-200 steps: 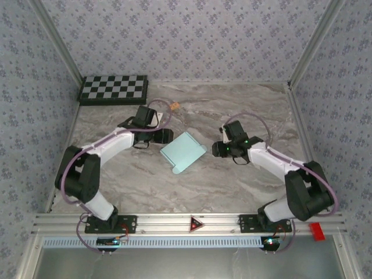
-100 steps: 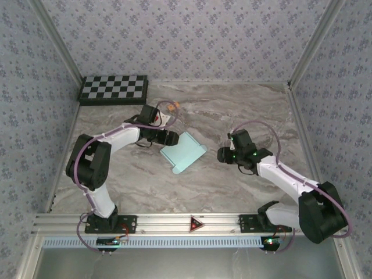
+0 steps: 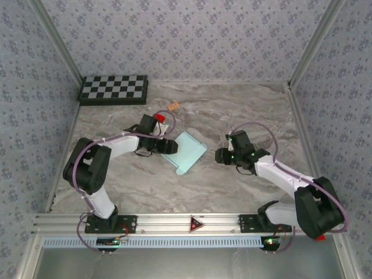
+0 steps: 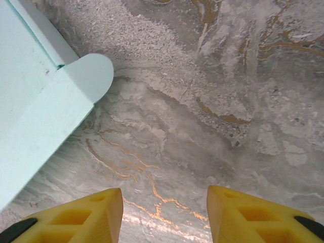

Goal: Fold the paper box

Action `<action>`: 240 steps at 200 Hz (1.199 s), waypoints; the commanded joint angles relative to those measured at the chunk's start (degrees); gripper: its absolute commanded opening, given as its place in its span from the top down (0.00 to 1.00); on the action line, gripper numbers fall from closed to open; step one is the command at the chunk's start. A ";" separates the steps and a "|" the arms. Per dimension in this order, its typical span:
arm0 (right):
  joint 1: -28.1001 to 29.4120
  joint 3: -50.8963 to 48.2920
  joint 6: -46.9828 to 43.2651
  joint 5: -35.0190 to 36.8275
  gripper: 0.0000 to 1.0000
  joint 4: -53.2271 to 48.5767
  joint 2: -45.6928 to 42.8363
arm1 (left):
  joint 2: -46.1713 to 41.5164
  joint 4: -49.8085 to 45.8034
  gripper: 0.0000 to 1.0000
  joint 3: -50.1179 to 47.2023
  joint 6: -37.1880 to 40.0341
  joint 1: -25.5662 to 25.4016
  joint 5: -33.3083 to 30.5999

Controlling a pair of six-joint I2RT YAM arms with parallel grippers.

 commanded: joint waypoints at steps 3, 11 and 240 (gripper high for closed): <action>-0.06 -0.24 1.82 -2.89 0.52 2.74 1.13 | -3.60 2.84 0.37 -1.27 -5.13 -1.80 -2.31; -0.09 -0.38 2.10 -3.40 0.52 3.30 1.45 | -4.34 3.41 0.37 -2.00 -6.51 -2.55 -4.05; 0.95 -3.24 14.78 -17.32 0.41 23.57 12.09 | -6.76 12.27 0.52 -6.89 -22.04 -8.34 -7.59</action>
